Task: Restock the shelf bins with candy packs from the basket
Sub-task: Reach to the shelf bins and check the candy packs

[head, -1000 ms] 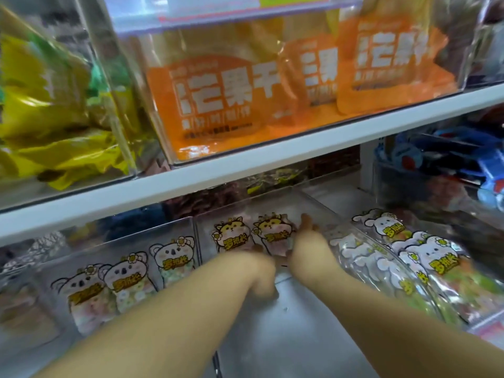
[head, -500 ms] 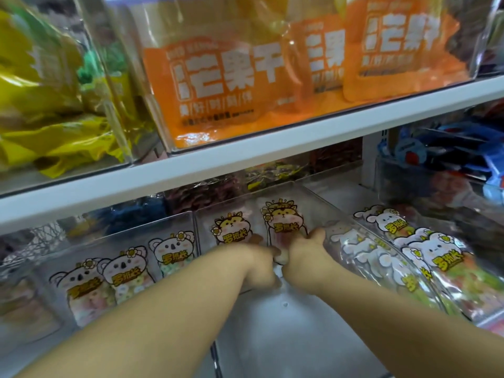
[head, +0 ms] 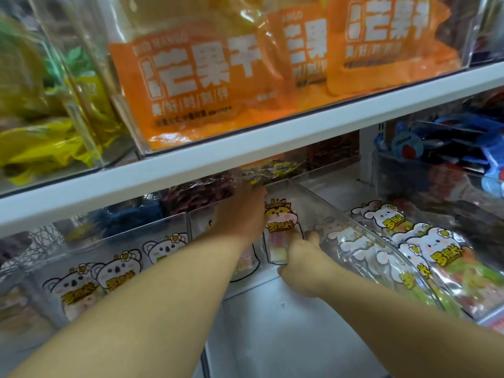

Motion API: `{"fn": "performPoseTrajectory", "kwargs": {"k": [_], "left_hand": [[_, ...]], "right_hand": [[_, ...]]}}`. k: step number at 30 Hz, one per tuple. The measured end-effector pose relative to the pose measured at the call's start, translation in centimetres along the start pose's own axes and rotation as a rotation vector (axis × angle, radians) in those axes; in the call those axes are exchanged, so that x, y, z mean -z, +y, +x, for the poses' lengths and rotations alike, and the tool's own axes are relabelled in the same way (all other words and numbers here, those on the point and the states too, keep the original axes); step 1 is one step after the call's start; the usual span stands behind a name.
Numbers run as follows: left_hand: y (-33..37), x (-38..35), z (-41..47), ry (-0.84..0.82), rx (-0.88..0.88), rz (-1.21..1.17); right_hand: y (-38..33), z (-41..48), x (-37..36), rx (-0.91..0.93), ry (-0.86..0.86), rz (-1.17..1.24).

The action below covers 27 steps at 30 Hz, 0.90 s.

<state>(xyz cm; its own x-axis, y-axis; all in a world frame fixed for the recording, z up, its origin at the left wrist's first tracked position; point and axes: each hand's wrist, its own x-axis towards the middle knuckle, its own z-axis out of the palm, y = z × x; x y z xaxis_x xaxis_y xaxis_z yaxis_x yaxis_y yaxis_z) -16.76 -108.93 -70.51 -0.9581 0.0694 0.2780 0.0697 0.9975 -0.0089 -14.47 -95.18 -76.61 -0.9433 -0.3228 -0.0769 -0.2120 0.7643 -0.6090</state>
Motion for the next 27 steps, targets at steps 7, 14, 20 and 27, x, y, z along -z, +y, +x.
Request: {"fn": "performPoseTrajectory", "kwargs": {"k": [7, 14, 20, 27], "left_hand": [[-0.5, -1.0, 0.5, 0.086, 0.039, 0.055], [-0.9, -1.0, 0.3, 0.034, 0.05, -0.124], [0.4, 0.7, -0.9, 0.002, 0.003, 0.006], [2.1, -0.3, -1.5, -0.578, -0.07, 0.254]], "right_hand": [[0.0, 0.8, 0.1, 0.011, -0.063, -0.031], [0.2, 1.7, 0.6, -0.012, -0.08, -0.121], [0.5, 2.1, 1.4, 0.102, -0.121, -0.218], [0.1, 2.6, 1.3, 0.064, -0.191, -0.36]]}}
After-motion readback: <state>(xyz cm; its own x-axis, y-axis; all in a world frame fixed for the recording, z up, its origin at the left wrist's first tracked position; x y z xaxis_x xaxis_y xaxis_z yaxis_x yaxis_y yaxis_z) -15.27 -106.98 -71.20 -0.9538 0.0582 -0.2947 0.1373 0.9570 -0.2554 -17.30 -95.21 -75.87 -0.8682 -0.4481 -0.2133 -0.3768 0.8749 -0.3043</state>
